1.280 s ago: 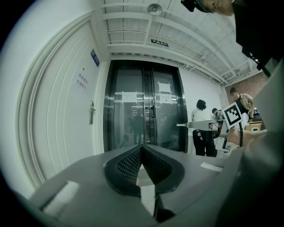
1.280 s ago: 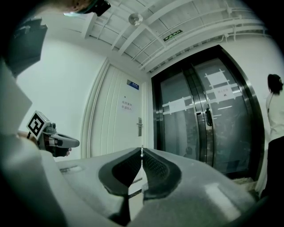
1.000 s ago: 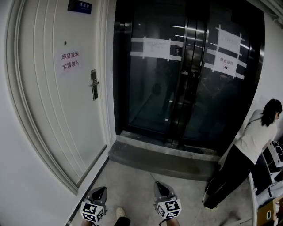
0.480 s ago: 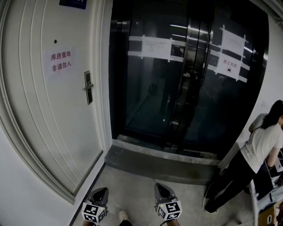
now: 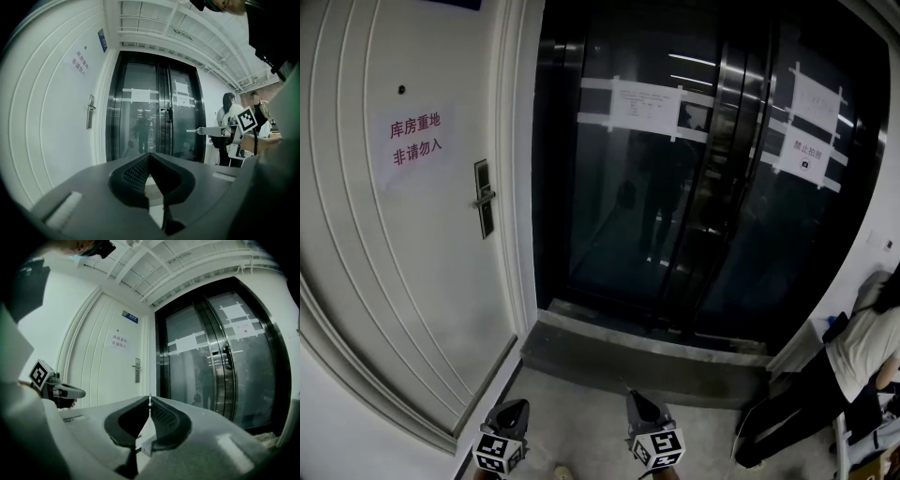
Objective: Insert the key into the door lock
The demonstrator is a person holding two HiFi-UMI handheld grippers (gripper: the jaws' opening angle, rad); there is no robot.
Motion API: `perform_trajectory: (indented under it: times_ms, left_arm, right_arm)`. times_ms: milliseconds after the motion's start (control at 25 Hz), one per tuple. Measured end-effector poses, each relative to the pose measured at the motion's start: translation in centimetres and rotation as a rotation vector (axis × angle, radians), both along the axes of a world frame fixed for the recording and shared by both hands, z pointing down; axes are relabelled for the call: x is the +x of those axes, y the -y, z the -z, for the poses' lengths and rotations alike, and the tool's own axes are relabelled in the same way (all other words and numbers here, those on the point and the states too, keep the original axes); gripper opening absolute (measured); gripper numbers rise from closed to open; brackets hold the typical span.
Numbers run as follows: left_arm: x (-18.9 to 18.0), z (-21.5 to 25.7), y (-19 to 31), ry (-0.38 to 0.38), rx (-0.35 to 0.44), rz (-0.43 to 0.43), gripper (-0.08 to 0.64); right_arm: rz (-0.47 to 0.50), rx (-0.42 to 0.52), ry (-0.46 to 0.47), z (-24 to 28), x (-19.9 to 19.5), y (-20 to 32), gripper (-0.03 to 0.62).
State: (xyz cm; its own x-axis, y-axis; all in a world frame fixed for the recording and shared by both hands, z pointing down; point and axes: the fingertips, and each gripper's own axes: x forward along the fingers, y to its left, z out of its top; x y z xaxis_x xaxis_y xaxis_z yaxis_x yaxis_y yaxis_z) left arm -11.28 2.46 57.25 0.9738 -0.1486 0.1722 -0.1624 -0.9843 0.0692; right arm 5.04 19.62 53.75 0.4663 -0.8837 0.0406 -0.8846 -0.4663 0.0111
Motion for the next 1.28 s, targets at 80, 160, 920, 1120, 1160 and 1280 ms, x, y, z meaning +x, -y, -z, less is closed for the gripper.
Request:
perform_trajectory:
  times_ms: [80, 160, 920, 1120, 1160, 1280]
  left_arm:
    - [1.5, 0.1, 1.6, 0.002, 0.000, 0.001, 0.002]
    - [2.9, 0.1, 3.4, -0.002, 0.005, 0.005, 0.002]
    - [8.7, -0.5, 15.6, -0.029, 0.047, 0.066, 0.002]
    - [9.9, -1.0, 17.9, -0.039, 0.068, 0.121, 0.002]
    - [10.1, -1.0, 18.4, -0.041, 0.071, 0.133, 0.002]
    - [10.9, -0.8, 20.4, -0.047, 0.075, 0.169, 0.002]
  right_arm:
    - [0.000, 0.003, 0.001, 0.1, 1.4, 1.7, 0.011]
    - [0.003, 0.005, 0.003, 0.1, 2.7, 3.4, 0.011]
    - [0.051, 0.003, 0.000, -0.9, 8.9, 15.8, 0.011]
    - [0.093, 0.014, -0.009, -1.4, 11.2, 18.4, 0.011]
    - [0.103, 0.017, -0.011, -1.4, 11.7, 19.1, 0.011]
    - [0.133, 0.025, -0.019, -1.2, 13.3, 21.6, 0.011]
